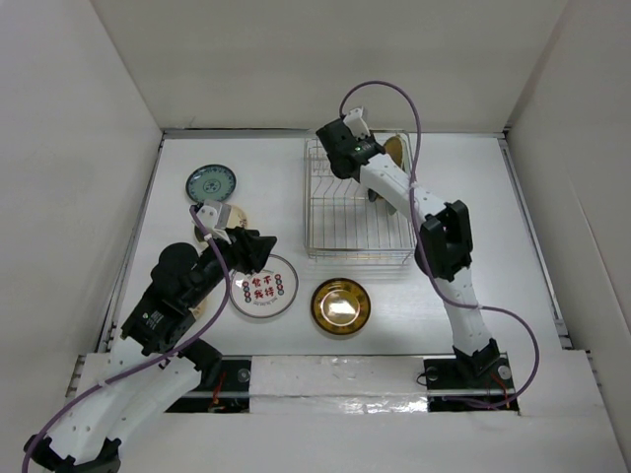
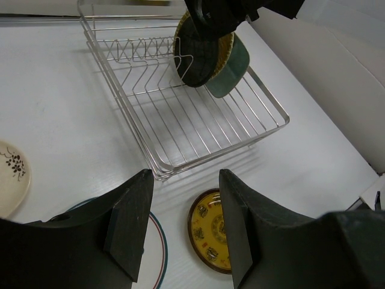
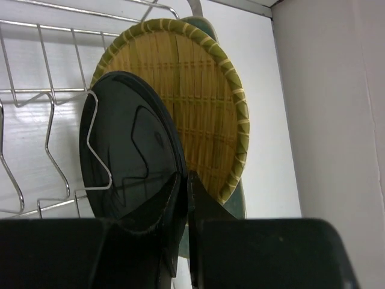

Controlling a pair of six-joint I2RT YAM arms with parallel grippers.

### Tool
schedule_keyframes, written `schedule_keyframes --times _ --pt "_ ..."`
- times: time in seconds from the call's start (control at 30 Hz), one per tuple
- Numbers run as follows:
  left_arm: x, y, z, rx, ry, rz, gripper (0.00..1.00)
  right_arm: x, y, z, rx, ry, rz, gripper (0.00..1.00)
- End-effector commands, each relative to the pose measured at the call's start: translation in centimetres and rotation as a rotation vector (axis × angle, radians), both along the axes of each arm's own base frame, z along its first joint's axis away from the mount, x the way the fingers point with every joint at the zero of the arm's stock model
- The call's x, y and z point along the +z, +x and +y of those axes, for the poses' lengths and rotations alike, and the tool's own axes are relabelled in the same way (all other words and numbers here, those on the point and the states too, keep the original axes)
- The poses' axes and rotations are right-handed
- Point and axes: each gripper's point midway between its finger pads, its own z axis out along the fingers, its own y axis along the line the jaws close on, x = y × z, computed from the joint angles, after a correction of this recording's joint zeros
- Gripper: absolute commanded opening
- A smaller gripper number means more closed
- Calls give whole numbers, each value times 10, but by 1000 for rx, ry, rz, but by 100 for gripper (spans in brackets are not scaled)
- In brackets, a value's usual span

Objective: Load the plates into the dish rack

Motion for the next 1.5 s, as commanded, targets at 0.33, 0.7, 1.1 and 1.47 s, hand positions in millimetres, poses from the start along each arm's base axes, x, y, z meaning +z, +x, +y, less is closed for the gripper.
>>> schedule_keyframes --times 0.33,0.7,1.1,1.47 --pt "7 7 5 43 -13 -22 44 127 -81 19 250 606 -353 17" --pt "-1 14 5 63 10 0 29 -62 -305 47 395 1330 72 25" --pt "-13 26 15 151 46 37 26 -138 -346 67 327 1553 235 61" --pt "-11 28 20 180 50 31 27 -171 -337 81 239 1513 271 6"
